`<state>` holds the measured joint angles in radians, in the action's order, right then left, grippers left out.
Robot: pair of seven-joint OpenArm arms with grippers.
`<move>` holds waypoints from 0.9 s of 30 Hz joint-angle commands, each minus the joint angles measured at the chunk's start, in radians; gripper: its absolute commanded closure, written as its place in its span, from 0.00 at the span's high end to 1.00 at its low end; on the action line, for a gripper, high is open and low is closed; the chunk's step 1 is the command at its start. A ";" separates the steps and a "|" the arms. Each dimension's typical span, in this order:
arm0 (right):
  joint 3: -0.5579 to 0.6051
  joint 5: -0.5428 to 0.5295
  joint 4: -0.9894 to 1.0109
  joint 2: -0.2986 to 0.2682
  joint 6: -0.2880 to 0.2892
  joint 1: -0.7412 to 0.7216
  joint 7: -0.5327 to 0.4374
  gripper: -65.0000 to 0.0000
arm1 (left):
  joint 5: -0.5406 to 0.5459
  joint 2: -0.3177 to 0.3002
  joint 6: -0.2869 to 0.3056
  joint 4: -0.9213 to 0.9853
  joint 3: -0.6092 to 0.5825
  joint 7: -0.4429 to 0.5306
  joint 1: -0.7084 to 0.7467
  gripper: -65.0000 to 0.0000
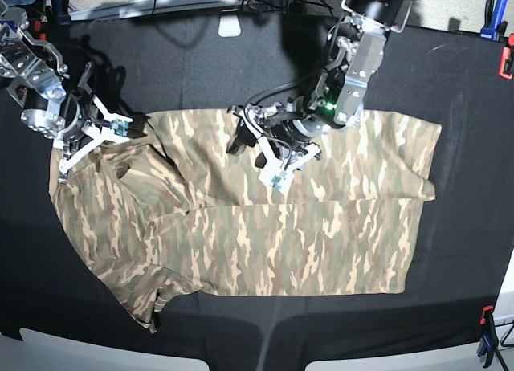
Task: Layout the t-shirt on the table in an organized manner, then fold the t-shirt properly
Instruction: 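Move the left gripper onto the shirt's middle and press it down, then drag the shirt corner with the right gripper away from the left gripper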
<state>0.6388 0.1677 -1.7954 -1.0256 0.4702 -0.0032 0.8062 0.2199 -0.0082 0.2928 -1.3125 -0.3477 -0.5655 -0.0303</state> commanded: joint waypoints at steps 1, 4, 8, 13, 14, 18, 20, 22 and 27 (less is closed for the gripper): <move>-0.014 0.016 -0.009 -0.032 -0.014 -0.015 0.025 0.00 | -0.011 0.005 -0.007 -0.003 -0.001 -0.036 -0.008 0.52; -0.014 0.012 -0.009 -0.076 -0.014 -0.015 0.052 0.00 | -0.011 0.005 -0.007 -0.003 -0.001 -0.036 -0.006 0.52; -0.014 -0.011 -0.009 -0.169 -0.013 -0.012 0.062 0.00 | -0.011 0.005 -0.007 -0.003 -0.001 -0.037 -0.006 0.52; -0.014 -0.124 -0.010 -0.279 -0.015 -0.013 0.072 0.00 | -0.011 0.005 -0.007 -0.003 -0.001 -0.036 -0.006 0.52; -0.014 -0.124 -0.012 -0.288 -0.015 -0.013 0.066 0.00 | -0.011 0.005 -0.007 -0.003 -0.001 -0.036 -0.006 0.52; -0.014 -0.150 -0.042 -0.266 -0.015 -0.013 0.039 0.00 | -0.011 0.005 -0.007 -0.003 -0.001 -0.036 -0.006 0.52; -0.014 -0.174 -0.057 -0.237 -0.014 -0.013 0.035 0.00 | -0.011 0.005 -0.007 -0.003 -0.001 -0.036 -0.006 0.52; -0.014 -0.175 -0.056 -0.204 -0.014 -0.012 0.005 0.04 | -0.011 0.005 -0.007 -0.003 -0.001 -0.036 -0.006 0.52; -0.014 -0.084 -0.054 -0.152 -0.015 -0.013 -0.076 0.36 | -0.011 0.005 -0.007 -0.003 -0.001 -0.040 -0.005 0.52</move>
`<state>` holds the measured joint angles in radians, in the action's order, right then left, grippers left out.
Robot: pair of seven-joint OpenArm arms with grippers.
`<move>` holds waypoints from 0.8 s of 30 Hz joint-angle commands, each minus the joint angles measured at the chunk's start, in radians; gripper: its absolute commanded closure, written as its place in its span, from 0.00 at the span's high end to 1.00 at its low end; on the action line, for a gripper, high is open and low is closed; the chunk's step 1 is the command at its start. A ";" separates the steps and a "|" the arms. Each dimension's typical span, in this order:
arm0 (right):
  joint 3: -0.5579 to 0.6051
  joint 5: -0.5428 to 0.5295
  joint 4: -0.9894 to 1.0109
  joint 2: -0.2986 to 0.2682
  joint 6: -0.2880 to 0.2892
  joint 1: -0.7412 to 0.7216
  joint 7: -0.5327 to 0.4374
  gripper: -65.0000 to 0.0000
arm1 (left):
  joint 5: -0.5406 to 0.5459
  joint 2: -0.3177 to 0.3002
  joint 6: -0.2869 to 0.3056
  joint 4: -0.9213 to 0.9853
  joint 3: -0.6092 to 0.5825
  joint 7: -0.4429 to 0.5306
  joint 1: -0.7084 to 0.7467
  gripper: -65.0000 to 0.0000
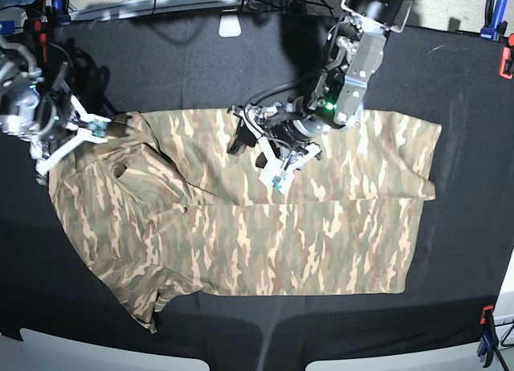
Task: Layout the t-shirt on the table in an organized manner, then fold the t-shirt properly
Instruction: 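Drag the shirt corner with the right gripper away from the left gripper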
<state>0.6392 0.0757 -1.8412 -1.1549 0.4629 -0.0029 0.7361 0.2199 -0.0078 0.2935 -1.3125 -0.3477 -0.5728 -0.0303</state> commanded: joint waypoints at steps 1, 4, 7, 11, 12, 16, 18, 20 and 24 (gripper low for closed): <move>-0.014 0.010 -0.008 -0.017 -0.008 -0.013 -0.006 0.36 | -0.011 0.005 -0.008 -0.003 -0.001 -0.033 -0.005 0.52; -0.014 -0.009 -0.003 -0.013 -0.007 -0.012 -0.011 0.36 | -0.011 0.005 -0.008 -0.003 -0.001 -0.032 -0.005 0.52; -0.014 -0.009 0.016 -0.011 0.003 -0.010 -0.011 0.36 | -0.011 0.005 -0.008 -0.003 -0.001 -0.032 -0.005 0.52; -0.014 -0.068 0.037 -0.011 0.066 -0.010 -0.018 0.36 | -0.011 0.005 -0.008 -0.003 -0.001 -0.032 -0.005 0.52; -0.014 -0.107 0.038 -0.011 0.065 -0.010 -0.018 0.36 | -0.011 0.005 -0.008 -0.003 -0.001 -0.032 -0.005 0.52; -0.014 -0.158 0.038 0.029 0.043 -0.011 0.012 0.36 | -0.011 0.005 -0.008 -0.003 -0.001 -0.032 -0.005 0.52; -0.014 -0.158 0.038 0.053 0.010 -0.011 0.023 0.36 | -0.011 0.005 -0.008 -0.003 -0.001 -0.033 -0.005 0.52; -0.014 -0.159 0.038 0.073 -0.009 -0.011 0.043 0.36 | -0.011 0.005 -0.008 -0.003 -0.001 -0.032 -0.005 0.52; -0.014 -0.159 0.038 0.080 -0.009 -0.011 0.050 0.24 | -0.011 0.005 -0.008 -0.003 -0.001 -0.033 -0.005 0.52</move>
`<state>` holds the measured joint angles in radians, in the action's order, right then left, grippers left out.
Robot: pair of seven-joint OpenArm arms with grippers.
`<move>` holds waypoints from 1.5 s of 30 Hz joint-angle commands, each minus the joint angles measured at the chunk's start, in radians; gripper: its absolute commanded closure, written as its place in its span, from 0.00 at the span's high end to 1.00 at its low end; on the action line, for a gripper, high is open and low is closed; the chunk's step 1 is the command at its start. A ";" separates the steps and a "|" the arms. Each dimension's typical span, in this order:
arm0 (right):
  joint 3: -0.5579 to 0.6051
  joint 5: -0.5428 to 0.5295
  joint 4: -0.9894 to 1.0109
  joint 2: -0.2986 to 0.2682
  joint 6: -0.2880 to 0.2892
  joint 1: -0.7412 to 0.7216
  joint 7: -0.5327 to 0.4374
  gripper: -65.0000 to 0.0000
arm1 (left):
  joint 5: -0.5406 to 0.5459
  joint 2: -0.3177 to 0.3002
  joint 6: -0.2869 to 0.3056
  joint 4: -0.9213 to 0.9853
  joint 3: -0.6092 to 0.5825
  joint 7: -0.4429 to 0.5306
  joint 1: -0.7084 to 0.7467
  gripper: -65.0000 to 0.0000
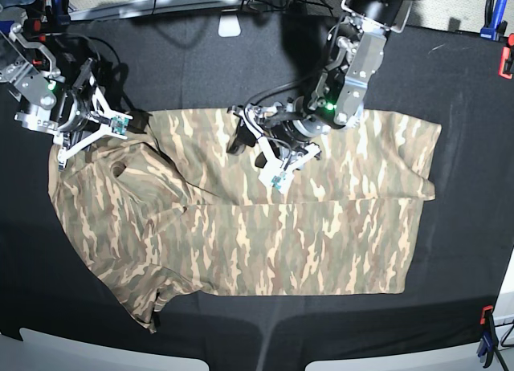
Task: Layout the t-shirt on the table in an organized manner, then fold the t-shirt properly
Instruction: 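Drag the shirt corner with the right gripper away from the left gripper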
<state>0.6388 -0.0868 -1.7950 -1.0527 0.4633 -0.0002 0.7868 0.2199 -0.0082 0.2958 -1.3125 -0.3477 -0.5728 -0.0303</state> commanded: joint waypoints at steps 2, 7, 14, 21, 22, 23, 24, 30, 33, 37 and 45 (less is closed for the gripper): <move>-0.014 0.004 -0.008 -0.022 -0.009 -0.013 0.000 0.24 | -0.011 0.005 -0.010 -0.003 -0.001 -0.033 -0.005 0.52; -0.014 0.004 -0.008 -0.022 -0.009 -0.013 0.000 0.04 | -0.011 0.005 -0.010 -0.003 -0.001 -0.033 -0.005 0.52; -0.014 0.004 -0.024 -0.024 -0.008 -0.014 0.008 0.00 | -0.011 0.005 -0.010 -0.003 -0.001 -0.033 -0.005 0.52; -0.014 -0.003 -0.119 -0.139 0.053 -0.013 0.162 0.00 | -0.041 0.004 -0.011 -0.003 -0.001 -0.033 -0.005 0.52; -0.014 -0.004 -0.127 -0.164 0.053 -0.013 0.163 0.00 | -0.040 0.004 -0.011 -0.003 -0.001 -0.033 -0.005 0.52; -0.014 -0.004 -0.130 -0.187 0.053 -0.013 0.165 0.00 | -0.040 0.005 -0.011 -0.003 -0.001 -0.033 -0.005 0.52; -0.014 -0.004 -0.130 -0.208 0.054 -0.013 0.171 0.00 | -0.039 0.005 -0.011 -0.003 -0.001 -0.033 -0.005 0.52; -0.014 -0.004 -0.130 -0.291 0.094 -0.013 0.180 0.00 | -0.037 0.005 -0.011 -0.003 -0.001 -0.032 -0.005 0.52; -0.014 -0.023 -0.130 -0.285 0.090 -0.013 0.164 0.00 | -0.037 0.005 -0.011 -0.003 -0.001 -0.033 -0.005 0.52; -0.014 -0.095 -0.130 -0.285 0.102 -0.013 0.164 0.04 | -0.037 0.005 -0.011 -0.003 -0.001 -0.033 -0.005 0.52; -0.014 -0.101 -0.130 -0.278 0.016 -0.016 0.159 0.39 | -0.037 0.005 -0.011 -0.003 -0.001 -0.033 -0.005 0.52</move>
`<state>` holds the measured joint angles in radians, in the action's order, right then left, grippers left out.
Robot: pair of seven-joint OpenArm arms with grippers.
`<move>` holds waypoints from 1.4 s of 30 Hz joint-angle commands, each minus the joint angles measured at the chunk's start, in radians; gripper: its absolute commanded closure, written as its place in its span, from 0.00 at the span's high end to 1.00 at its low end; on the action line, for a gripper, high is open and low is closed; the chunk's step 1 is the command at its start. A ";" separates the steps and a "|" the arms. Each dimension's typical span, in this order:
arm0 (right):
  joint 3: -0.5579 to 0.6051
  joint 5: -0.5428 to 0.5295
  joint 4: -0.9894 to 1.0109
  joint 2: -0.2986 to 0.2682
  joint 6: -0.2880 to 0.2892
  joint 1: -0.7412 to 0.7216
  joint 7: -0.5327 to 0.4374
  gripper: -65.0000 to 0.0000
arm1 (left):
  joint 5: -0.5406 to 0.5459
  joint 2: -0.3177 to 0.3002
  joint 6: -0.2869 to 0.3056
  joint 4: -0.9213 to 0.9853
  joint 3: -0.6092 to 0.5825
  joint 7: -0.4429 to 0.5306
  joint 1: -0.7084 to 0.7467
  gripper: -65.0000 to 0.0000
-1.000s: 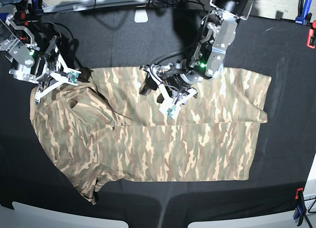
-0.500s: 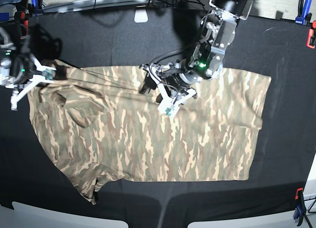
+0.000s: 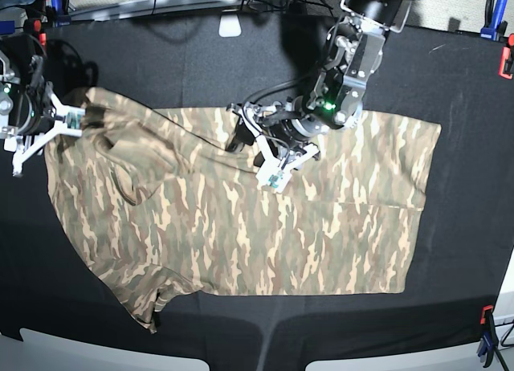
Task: Layout the t-shirt on the table in an organized manner, then fold the t-shirt properly
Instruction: 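Drag the shirt corner with the right gripper away from the left gripper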
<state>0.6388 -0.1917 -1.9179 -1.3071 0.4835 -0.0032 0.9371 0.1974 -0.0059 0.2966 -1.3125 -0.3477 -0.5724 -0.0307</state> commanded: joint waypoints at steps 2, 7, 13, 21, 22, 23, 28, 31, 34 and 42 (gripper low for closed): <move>-0.014 -0.026 -0.007 -0.010 0.033 -0.012 0.010 0.39 | -0.014 0.003 -0.011 -0.003 -0.001 -0.033 -0.005 0.52; -0.013 -0.095 -0.002 0.006 0.183 0.018 0.021 0.39 | -0.014 0.003 -0.011 -0.003 -0.001 -0.037 -0.005 0.52; -0.013 -0.040 0.071 0.005 0.171 0.034 0.010 0.39 | -0.014 0.003 -0.011 -0.003 -0.001 -0.037 -0.005 0.52; -0.013 0.050 0.128 0.054 0.172 0.034 -0.118 0.38 | -0.014 0.003 -0.011 -0.003 -0.001 -0.037 -0.005 0.52; -0.013 0.065 0.138 0.073 0.174 0.034 -0.127 0.35 | -0.014 0.003 -0.011 -0.003 -0.001 -0.037 -0.005 0.52; -0.013 0.082 0.151 0.092 0.176 0.034 -0.131 0.31 | -0.014 0.003 -0.011 -0.003 -0.001 -0.037 -0.005 0.52; -0.013 0.118 0.194 0.150 0.215 0.035 -0.132 0.28 | -0.014 0.003 -0.011 -0.003 -0.001 -0.041 -0.005 0.52; -0.013 0.105 0.189 0.152 0.215 0.035 -0.132 0.23 | -0.014 0.003 -0.011 -0.003 -0.001 -0.041 -0.005 0.52; -0.013 0.103 0.174 0.152 0.215 0.034 -0.101 0.11 | -0.014 0.003 -0.011 -0.003 -0.001 -0.040 -0.005 0.52; -0.013 0.102 0.084 0.137 0.215 0.034 0.098 0.00 | -0.014 0.003 -0.011 -0.003 -0.001 -0.040 -0.005 0.52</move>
<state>0.6392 -0.1051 -1.8259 -1.1370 0.6930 0.0444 1.0168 0.1978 -0.0055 0.2966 -1.3125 -0.3477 -0.5758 -0.0307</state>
